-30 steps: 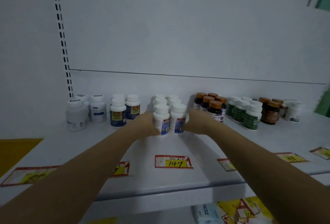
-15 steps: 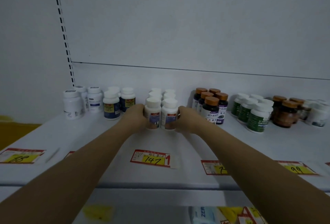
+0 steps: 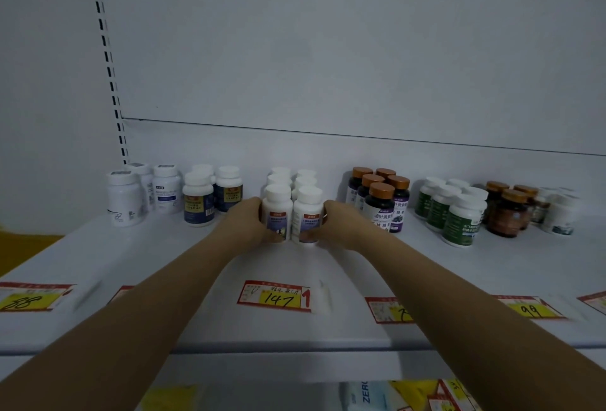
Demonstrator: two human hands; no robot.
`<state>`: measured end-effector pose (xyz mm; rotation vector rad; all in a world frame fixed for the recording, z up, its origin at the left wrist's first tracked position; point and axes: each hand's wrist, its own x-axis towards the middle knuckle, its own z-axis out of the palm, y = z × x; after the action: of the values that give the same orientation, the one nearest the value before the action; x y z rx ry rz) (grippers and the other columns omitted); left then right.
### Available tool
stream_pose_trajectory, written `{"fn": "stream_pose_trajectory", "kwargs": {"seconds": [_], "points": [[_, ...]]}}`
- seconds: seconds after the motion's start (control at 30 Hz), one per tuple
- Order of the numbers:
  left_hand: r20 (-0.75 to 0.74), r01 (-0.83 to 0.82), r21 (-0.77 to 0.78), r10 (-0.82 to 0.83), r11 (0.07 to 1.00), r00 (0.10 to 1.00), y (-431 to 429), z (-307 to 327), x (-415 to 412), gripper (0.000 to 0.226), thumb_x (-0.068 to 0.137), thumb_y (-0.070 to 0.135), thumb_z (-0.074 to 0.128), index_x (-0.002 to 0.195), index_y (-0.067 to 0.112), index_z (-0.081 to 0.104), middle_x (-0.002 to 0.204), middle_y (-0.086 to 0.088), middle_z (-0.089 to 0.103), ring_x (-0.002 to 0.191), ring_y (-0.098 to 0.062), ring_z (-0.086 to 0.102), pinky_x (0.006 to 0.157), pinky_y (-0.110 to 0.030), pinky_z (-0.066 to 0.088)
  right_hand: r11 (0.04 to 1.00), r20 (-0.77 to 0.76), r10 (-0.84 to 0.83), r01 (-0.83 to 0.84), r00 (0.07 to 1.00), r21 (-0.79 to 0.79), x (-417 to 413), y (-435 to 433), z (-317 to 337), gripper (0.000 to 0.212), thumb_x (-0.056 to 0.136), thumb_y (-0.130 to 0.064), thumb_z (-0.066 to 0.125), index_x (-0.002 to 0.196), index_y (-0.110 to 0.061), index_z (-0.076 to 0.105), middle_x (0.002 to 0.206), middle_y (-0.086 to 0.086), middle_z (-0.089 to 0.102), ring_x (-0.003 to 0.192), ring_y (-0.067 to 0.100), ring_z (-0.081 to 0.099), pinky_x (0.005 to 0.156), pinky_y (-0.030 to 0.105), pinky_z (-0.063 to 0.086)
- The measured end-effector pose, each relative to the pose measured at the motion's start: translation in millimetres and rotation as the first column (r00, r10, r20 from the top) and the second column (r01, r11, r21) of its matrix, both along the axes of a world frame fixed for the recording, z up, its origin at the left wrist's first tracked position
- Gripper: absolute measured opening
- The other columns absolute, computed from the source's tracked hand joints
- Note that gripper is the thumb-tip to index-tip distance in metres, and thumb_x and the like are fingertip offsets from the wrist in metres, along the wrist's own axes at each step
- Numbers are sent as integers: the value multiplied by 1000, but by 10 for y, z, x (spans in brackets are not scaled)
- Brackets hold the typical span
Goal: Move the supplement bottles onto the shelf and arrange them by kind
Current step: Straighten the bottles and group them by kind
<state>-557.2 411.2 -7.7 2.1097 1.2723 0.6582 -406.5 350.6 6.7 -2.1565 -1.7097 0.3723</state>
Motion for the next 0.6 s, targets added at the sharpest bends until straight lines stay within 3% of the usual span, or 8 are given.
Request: {"fn": "stream_pose_trajectory", "kwargs": {"seconds": [0.13,0.37,0.5,0.6], "points": [[-4,19,-13,-19,1000,1000,-5,36,-9,47,77,11,74,120,4,56,123,-12,61,112,-26,58,93,-32,44,1000,-16,-15,15,1000,6,-10,5,0,41,82,-32,71,117,-12,62,117,9,68,101,21,64,78,23,45],[-30,21,-9,-21,1000,999,-4,43,-25,45,78,10,73,118,3,56,122,-12,62,111,-26,58,93,-32,45,999,-32,-31,31,999,7,-47,-11,5,46,84,-30,70,124,-11,58,124,9,64,110,23,61,84,24,43],[-176,24,-1,-24,1000,984,-46,94,-29,36,78,10,73,110,1,60,100,-12,63,89,-20,57,75,-25,43,998,45,-54,56,998,-33,-55,-71,35,50,86,-35,66,126,-7,56,126,12,62,113,25,59,93,28,46],[-293,20,-15,-24,1000,956,-131,164,-28,44,78,11,74,116,-1,57,118,-16,62,105,-27,60,83,-30,48,994,113,-80,87,990,-59,-14,-157,73,53,88,-34,64,130,-4,52,130,14,58,118,26,57,96,30,45]]}}
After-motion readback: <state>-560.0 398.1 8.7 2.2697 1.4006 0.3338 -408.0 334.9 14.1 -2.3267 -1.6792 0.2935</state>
